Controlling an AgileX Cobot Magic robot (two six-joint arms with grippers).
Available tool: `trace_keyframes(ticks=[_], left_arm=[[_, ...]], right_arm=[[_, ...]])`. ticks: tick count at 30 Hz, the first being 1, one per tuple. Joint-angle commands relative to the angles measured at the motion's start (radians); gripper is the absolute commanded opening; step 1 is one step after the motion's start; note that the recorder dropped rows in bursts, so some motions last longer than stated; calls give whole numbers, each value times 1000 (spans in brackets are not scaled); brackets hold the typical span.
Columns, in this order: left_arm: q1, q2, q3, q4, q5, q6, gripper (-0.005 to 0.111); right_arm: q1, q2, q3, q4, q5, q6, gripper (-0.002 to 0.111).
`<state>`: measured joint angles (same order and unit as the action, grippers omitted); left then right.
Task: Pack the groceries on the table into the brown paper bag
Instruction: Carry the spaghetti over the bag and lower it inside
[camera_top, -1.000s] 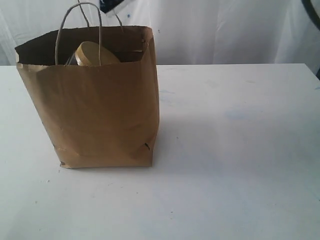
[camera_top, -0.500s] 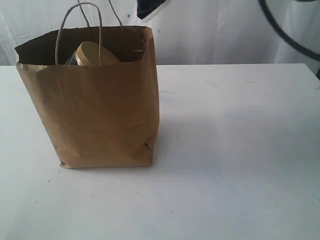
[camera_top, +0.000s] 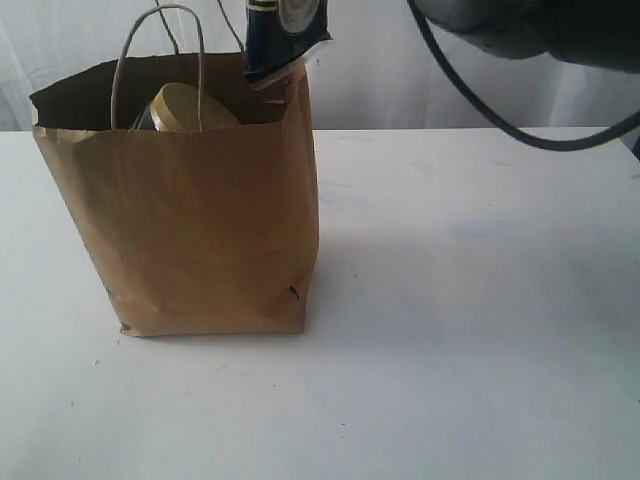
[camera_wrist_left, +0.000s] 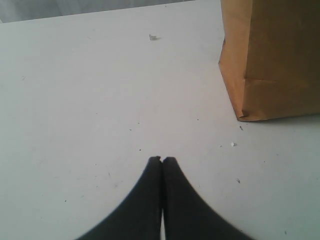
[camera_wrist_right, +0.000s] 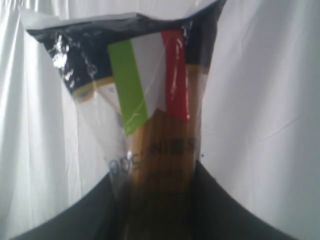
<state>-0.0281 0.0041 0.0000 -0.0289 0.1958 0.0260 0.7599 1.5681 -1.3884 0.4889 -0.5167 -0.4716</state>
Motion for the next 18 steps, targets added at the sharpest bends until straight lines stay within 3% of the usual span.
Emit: trace_keyframes(ticks=[1, 7, 13, 18], left_arm=[[-7, -4, 0, 0, 0, 1, 0], [-7, -4, 0, 0, 0, 1, 0], [-7, -4, 0, 0, 0, 1, 0], [-7, -4, 0, 0, 0, 1, 0]], right_arm=[[-5, 8, -17, -154, -83, 150, 0], [-5, 28, -17, -257, -12, 207, 0], [-5, 29, -17, -256, 155, 71, 0], [-5, 62, -17, -256, 225, 75, 0]])
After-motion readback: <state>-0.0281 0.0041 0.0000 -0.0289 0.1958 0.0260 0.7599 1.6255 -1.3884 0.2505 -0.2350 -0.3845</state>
